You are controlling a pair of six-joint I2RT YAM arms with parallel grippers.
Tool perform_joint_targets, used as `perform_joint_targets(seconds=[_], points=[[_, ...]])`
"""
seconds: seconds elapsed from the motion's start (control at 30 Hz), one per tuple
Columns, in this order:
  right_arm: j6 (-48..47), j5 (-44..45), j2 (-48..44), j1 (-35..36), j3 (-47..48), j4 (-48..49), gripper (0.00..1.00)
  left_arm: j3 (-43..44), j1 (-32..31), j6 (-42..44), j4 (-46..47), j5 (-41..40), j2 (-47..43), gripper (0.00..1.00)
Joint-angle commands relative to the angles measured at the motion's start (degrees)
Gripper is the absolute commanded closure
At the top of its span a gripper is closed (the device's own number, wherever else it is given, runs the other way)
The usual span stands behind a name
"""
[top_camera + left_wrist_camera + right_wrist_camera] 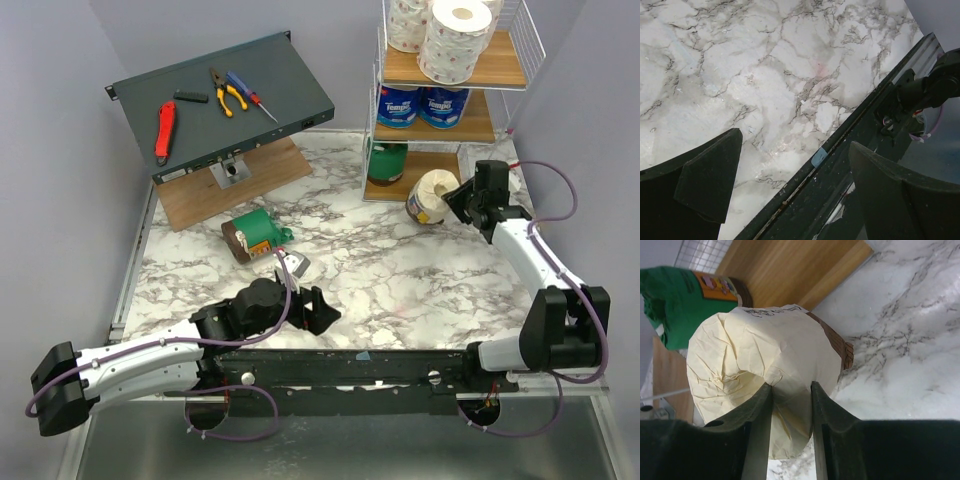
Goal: Place and organize the paper towels onto the shelf
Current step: Pick up the paper towel from the center of the board, then place the paper towel on the shelf.
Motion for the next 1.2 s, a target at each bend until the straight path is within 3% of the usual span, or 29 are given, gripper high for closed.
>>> perform_joint_targets(seconds=[0.0,0.33,0.67,1.17], points=[[4.1,2.7,3.2,-0.4,2.8,9.2,0.68,0.5,0.1,0.9,-0.4,-2.3,-0.7,0.08],[7.3,2.5,9.0,-0.4,2.6,18.9,0.69,0.6,0.2,1.5,-0.4,-3.5,-0.2,0.07],[8.4,5.3,14.5,-0.3,6.1,20.4,0.69,2.6,0.2,3.3,-2.0,-4.1,3.8,0.07],[9.4,2.5,21.2,-0.2,10.2,24.5,0.67,3.6,0.3,4.9,-2.9,-5.7,5.5,0.07]])
